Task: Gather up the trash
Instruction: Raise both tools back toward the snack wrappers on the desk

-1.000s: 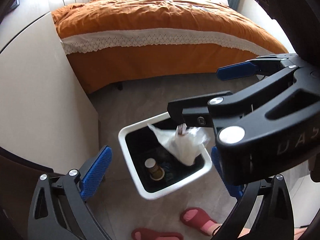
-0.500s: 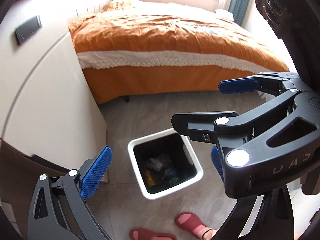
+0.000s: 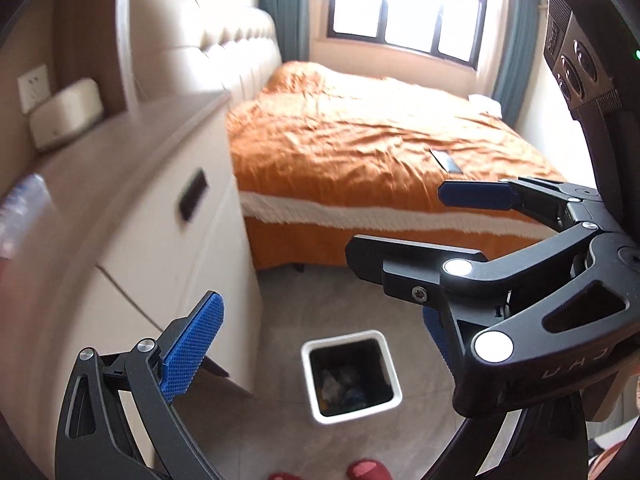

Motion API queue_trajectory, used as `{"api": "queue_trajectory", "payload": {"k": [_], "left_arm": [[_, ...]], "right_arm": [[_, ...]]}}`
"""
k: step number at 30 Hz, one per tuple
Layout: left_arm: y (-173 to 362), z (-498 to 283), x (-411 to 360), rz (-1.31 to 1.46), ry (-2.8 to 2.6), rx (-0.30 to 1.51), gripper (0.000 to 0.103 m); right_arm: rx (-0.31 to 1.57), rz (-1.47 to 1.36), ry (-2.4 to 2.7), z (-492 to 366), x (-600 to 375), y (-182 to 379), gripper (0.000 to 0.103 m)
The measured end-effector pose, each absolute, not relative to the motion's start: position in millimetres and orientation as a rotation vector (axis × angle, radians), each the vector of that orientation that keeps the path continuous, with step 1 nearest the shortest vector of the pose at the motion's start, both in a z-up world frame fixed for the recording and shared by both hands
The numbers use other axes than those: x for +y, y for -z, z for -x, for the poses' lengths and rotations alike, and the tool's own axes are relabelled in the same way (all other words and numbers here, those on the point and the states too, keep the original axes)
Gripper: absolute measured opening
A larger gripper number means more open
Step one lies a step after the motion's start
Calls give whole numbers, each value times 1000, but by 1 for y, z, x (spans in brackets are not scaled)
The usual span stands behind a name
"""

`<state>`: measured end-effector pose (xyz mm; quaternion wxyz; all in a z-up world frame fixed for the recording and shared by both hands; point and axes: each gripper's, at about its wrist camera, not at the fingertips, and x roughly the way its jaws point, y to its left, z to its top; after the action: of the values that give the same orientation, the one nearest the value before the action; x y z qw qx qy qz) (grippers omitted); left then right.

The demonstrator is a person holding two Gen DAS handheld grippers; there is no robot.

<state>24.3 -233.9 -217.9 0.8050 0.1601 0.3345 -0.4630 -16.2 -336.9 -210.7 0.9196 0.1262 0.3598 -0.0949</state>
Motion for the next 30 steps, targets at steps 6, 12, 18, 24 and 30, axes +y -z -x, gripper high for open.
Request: {"api": "queue_trajectory", "payload": {"k": [6, 12, 18, 24, 30], "left_arm": [[164, -40, -193, -310, 860, 647, 98], [134, -69, -137, -275, 674, 626, 98], [116, -103, -74, -263, 476, 598, 98], [101, -151, -20, -252, 355, 592, 98], [104, -192, -5, -274, 345, 598, 98]], "right_arm": [[675, -204, 103, -7, -311, 162, 99], [621, -147, -29, -44, -271, 130, 99], [594, -104, -167, -91, -222, 108, 99], [576, -45, -289, -144, -169, 92, 99], [590, -16, -344, -194, -140, 95, 99]]}}
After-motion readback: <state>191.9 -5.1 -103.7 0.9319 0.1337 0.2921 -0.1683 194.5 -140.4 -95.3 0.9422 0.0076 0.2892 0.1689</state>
